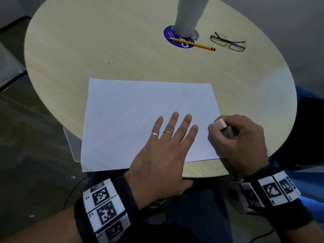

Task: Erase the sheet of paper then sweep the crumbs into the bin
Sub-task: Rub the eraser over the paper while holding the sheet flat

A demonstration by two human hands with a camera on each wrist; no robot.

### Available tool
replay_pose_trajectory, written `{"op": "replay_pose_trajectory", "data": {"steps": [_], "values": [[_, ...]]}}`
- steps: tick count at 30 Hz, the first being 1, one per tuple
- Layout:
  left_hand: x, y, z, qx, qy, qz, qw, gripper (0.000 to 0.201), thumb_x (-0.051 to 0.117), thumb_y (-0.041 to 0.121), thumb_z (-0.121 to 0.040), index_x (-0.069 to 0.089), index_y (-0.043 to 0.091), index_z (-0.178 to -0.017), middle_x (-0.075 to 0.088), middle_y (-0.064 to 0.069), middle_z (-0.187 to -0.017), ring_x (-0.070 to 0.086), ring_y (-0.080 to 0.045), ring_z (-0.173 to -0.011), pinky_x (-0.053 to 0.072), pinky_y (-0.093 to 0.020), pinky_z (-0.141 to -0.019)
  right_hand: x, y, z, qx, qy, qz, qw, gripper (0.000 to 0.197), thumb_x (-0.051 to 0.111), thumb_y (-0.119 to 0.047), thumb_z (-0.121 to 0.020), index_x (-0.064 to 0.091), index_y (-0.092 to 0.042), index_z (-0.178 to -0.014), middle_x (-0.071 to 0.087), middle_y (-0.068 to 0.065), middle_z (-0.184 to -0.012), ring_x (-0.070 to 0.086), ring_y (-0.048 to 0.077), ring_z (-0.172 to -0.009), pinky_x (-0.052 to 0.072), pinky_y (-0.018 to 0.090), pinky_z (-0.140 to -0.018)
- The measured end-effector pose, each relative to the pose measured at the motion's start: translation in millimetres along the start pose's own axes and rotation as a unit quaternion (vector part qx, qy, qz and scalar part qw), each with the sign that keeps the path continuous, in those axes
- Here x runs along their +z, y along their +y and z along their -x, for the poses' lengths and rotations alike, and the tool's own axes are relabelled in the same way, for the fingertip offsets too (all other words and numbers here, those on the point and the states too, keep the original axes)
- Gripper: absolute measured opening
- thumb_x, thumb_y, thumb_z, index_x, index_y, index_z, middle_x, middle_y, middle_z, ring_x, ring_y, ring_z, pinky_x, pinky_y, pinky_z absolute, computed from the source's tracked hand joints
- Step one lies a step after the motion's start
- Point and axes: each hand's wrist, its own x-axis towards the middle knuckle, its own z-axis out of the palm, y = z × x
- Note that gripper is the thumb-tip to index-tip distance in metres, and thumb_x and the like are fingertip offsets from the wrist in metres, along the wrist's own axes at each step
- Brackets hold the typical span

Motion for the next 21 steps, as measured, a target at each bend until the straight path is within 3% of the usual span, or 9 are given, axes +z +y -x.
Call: {"op": "replay_pose_trajectory", "data": {"steps": [3,7,9,13,18,21], "values": [[-1,0,0,-0.002,-0.001,-0.014,1.0,0.123,0.047,0.084,-0.082,-0.005,0.011,-0.167,-0.02,-0.014,-0.173,-0.021,-0.037,-0.159,-0.002,-0.062,-0.126,10,-23,12,-0.056,-0.043,0.017,0.997,0.016,0.078,-0.02,-0.09,0.071,-0.019,-0.076,0.065,-0.006,-0.071,0.057,0.021,-0.071,0.048,0.039,-0.066],[-1,0,0,-0.001,-0.007,-0.01,1.0,0.122,0.046,0.082,-0.083,-0.004,0.011,-0.167,-0.02,-0.014,-0.173,-0.02,-0.037,-0.159,-0.002,-0.062,-0.126,-1,7,-3,0.006,-0.003,0.003,1.0,0.02,0.074,-0.028,-0.09,0.068,-0.019,-0.072,0.068,-0.002,-0.07,0.062,0.026,-0.072,0.052,0.044,-0.068],[-2,1,0,-0.003,-0.007,-0.013,1.0,0.122,0.045,0.082,-0.083,-0.005,0.011,-0.167,-0.021,-0.014,-0.173,-0.022,-0.037,-0.158,-0.002,-0.062,-0.126,-3,6,-1,0.004,0.011,0.004,1.0,0.018,0.074,-0.028,-0.089,0.07,-0.02,-0.074,0.069,-0.004,-0.073,0.063,0.026,-0.073,0.053,0.044,-0.069],[-3,3,-1,-0.006,-0.006,-0.021,1.0,0.123,0.045,0.083,-0.082,-0.009,0.011,-0.166,-0.025,-0.013,-0.172,-0.025,-0.037,-0.157,-0.003,-0.063,-0.126,6,-19,17,-0.036,-0.042,0.007,0.998,0.018,0.076,-0.024,-0.087,0.068,-0.019,-0.071,0.063,-0.006,-0.067,0.056,0.022,-0.071,0.049,0.042,-0.066],[-4,5,-1,-0.005,-0.005,-0.016,1.0,0.122,0.043,0.083,-0.083,-0.011,0.012,-0.166,-0.027,-0.011,-0.171,-0.027,-0.036,-0.157,-0.004,-0.062,-0.126,-16,17,3,0.008,0.015,0.013,1.0,0.021,0.071,-0.031,-0.087,0.062,-0.029,-0.069,0.065,-0.006,-0.069,0.058,0.025,-0.072,0.052,0.046,-0.069],[-4,4,-1,-0.005,-0.01,-0.018,1.0,0.124,0.046,0.083,-0.081,-0.006,0.012,-0.167,-0.022,-0.011,-0.173,-0.023,-0.036,-0.158,-0.001,-0.062,-0.126,-2,-13,20,-0.025,-0.025,-0.013,0.999,0.014,0.074,-0.026,-0.085,0.071,-0.021,-0.073,0.066,-0.004,-0.07,0.058,0.024,-0.071,0.05,0.043,-0.068]]}}
